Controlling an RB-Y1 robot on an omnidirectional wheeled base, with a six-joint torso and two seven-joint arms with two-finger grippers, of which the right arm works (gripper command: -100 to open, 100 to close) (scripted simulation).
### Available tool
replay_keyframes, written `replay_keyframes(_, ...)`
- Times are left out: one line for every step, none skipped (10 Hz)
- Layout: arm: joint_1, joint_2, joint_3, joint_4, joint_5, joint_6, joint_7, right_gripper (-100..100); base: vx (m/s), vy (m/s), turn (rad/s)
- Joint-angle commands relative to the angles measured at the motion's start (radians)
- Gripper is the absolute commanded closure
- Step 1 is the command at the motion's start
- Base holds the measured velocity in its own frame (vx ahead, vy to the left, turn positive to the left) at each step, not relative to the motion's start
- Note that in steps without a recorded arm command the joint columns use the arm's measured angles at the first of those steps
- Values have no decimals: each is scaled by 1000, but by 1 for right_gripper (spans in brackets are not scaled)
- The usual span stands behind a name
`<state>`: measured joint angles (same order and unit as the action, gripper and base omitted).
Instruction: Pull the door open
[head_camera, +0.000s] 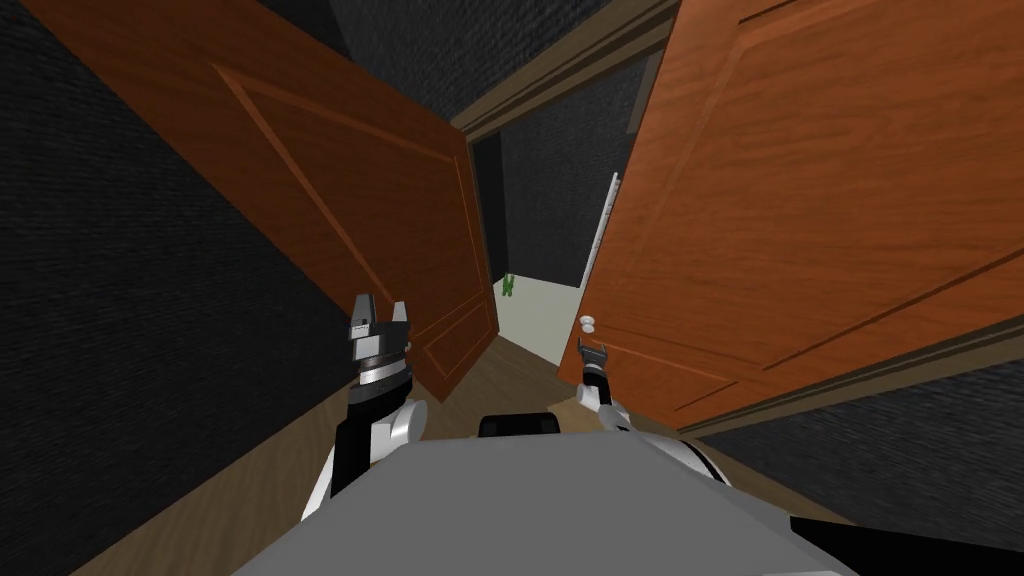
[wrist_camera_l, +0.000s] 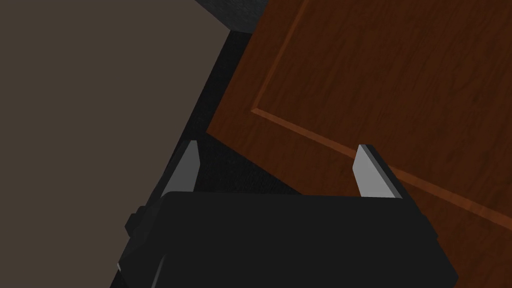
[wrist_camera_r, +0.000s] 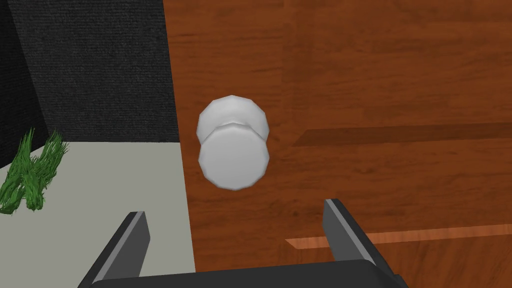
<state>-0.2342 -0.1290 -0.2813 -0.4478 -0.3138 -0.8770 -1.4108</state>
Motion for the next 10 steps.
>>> replay_keyframes(32,4,0,-50,0,20,-2,-100,166,-12,11)
replay_keyframes(32,4,0,-55,0,20,-2,-100,57,-1,-17)
replay_keyframes(48,-28,-2,-51,-3,18,-35,-100,87,-9,90)
replay_keyframes(53,-38,-3,-49,-3,18,-46,-100,150,-9,116)
replay_keyframes(64,-59,-4,-46,-5,16,-68,-100,175,-5,89)
replay_keyframes(64,-59,-4,-14,-5,16,-68,-100,114,-13,23)
replay_keyframes(77,-86,-6,-42,-8,15,-96,-100,134,-16,65)
replay_keyframes(77,-86,-6,-77,-8,15,-96,-100,129,-21,43)
replay_keyframes(77,-86,-6,-42,-8,15,-96,-100,62,-9,14)
replay_keyframes(75,-87,-5,-48,-7,14,-97,-100,20,-2,1)
